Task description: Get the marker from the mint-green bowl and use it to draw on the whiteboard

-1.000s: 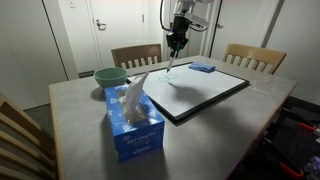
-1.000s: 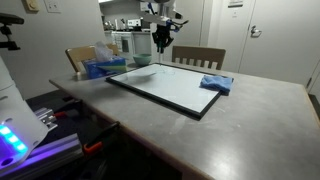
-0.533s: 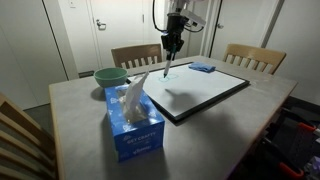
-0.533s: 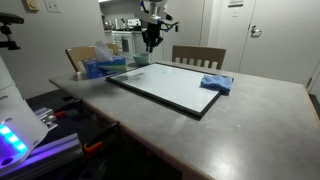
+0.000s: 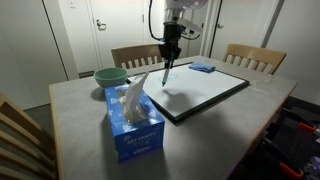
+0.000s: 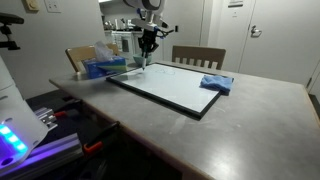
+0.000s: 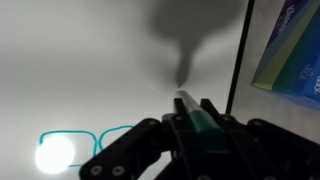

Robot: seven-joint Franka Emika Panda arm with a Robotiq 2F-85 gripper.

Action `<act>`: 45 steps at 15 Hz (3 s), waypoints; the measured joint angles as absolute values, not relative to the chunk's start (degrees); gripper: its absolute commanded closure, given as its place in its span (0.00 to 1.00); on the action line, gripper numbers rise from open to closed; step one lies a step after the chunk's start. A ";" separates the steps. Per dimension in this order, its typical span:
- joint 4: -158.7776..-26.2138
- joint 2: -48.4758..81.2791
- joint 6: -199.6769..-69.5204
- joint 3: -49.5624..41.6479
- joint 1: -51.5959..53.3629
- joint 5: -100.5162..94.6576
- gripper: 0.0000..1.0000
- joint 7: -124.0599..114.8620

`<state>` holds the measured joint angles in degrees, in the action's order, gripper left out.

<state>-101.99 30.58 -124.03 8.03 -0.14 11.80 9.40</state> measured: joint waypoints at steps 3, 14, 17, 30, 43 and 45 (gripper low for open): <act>-101.99 30.67 -124.03 7.95 -0.22 11.80 0.95 9.47; -102.01 31.96 -129.49 7.34 -0.80 11.76 0.95 11.64; -102.00 31.95 -129.49 7.34 -0.80 11.76 0.95 11.98; -101.88 31.89 -125.85 7.00 -1.15 11.74 0.95 12.03; -101.95 31.76 -122.92 6.98 -1.77 11.76 0.95 12.19; -101.96 31.74 -122.22 6.96 -2.03 11.76 0.95 12.57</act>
